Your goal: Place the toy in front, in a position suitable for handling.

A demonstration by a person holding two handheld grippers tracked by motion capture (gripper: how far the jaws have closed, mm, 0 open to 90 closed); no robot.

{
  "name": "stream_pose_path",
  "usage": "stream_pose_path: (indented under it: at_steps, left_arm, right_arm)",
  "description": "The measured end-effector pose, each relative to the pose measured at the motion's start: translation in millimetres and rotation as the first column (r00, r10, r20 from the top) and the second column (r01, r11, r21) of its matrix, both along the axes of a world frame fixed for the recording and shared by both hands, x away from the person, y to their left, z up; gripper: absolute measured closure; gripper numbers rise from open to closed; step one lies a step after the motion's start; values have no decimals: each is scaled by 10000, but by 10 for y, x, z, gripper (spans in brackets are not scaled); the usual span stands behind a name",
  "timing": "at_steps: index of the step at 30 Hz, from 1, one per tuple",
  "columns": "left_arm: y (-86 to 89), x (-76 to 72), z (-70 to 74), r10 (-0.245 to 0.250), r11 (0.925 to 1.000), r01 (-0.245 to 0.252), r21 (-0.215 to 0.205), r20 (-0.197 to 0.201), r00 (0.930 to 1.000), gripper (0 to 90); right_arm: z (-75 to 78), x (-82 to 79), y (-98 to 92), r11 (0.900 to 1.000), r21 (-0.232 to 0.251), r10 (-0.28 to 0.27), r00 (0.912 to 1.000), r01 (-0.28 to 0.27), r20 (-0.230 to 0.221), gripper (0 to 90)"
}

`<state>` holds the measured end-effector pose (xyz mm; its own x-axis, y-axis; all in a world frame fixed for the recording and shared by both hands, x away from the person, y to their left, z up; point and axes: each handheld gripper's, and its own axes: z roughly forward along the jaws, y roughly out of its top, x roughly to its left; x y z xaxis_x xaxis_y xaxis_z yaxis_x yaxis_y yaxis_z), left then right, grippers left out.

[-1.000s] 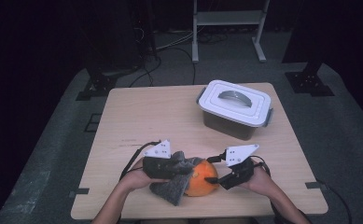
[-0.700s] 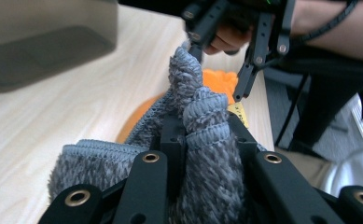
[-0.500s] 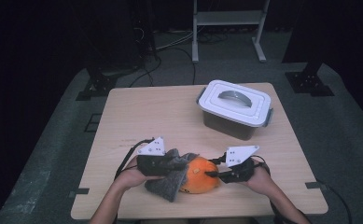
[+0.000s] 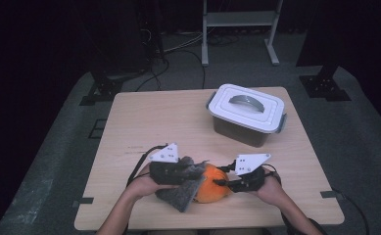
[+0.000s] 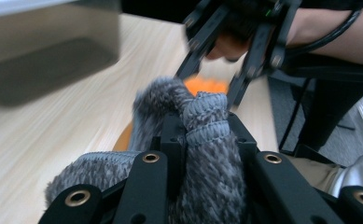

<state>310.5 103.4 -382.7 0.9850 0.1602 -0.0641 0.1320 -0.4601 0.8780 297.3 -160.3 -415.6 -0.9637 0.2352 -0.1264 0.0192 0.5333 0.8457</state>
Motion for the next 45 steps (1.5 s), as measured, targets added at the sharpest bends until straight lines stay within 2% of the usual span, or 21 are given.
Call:
stream_pose_path:
  at_steps: [5,7,8,10,12,14,16,17,18,20,22,23,26,29,32,34,37,39,41,43,45]
  left_arm:
    - [-206,16,49,-363,9993,362,90,137,9992,736]
    - [-177,56,52,-277,9995,274,180,178,9995,737]
    - [-153,71,51,-176,9997,173,195,157,9997,737]
    - [-71,111,43,194,9997,-195,110,57,9998,737]
    - [-6,147,9,505,9985,-505,197,6,9987,737]
    - [0,152,-68,559,9979,-552,339,-193,9982,737]
    - [-30,131,-129,510,9982,-500,323,-315,9982,737]
    - [-46,116,-150,489,9984,-479,298,-336,9982,737]
    - [-56,101,-160,413,9988,-404,281,-335,9986,737]
    - [-84,57,-162,221,9996,-214,177,-404,9989,737]
    - [-125,11,-150,-37,9998,44,218,-346,9994,737]
    - [-144,-9,-143,-133,9997,140,180,-354,9993,736]
    - [-153,-29,-116,-176,9996,181,223,-231,9996,736]
    - [-89,10,-98,125,9999,-126,1,-262,9996,736]
    - [-64,48,-115,351,9994,-349,63,-339,9988,733]
    - [-88,52,-176,286,9995,-278,158,-550,9981,733]
    - [-66,73,-203,285,9994,-299,-176,-763,9967,734]
    - [-26,103,-161,366,9985,-397,-376,-804,9961,734]
    - [-2,117,-105,443,9981,-472,-405,-687,9967,734]
    - [18,130,-27,522,9971,-549,-517,-533,9972,734]
    - [36,155,48,593,9953,-617,-750,-338,9977,734]
  right_arm:
    - [1,7,-59,9999,-137,94,9999,-92,92,607]
    - [3,15,-114,9998,-167,61,9997,-57,240,610]
    - [11,17,-144,9996,-272,113,9986,-99,522,610]
    - [20,25,-191,9993,-362,93,9975,-67,695,609]
    - [0,51,-250,9995,-302,81,9973,-59,725,605]
    - [-38,69,-283,9999,-133,92,9980,-84,623,575]
    - [-41,90,-285,10000,5,78,9999,-78,126,447]
    - [-27,105,-284,10000,14,-9,9996,10,-279,389]
    - [-6,117,-288,10000,60,-71,9978,75,-662,350]
    - [42,134,-313,9985,539,-28,9894,107,-1453,325]
    - [98,138,-332,9950,996,75,9870,87,-1605,316]
    - [112,144,-323,9950,996,135,9858,33,-1675,305]
    - [49,151,-241,9995,265,207,9791,-157,-2022,272]
    - [-23,144,-246,9990,432,212,9753,-119,-2197,274]
    - [-54,148,-257,9994,309,250,9738,-185,-2259,337]
    - [-91,146,-250,9991,304,350,9706,-286,-2383,430]
    - [-72,80,-220,9992,-122,347,9860,-372,-1631,581]
    - [-13,64,-215,9995,-122,285,9951,-298,-946,621]
    - [28,68,-209,9994,-81,325,9982,-329,-500,628]
    - [64,82,-184,9985,-216,505,9985,-501,194,623]
    - [76,104,-164,9982,-132,588,9971,-583,488,611]
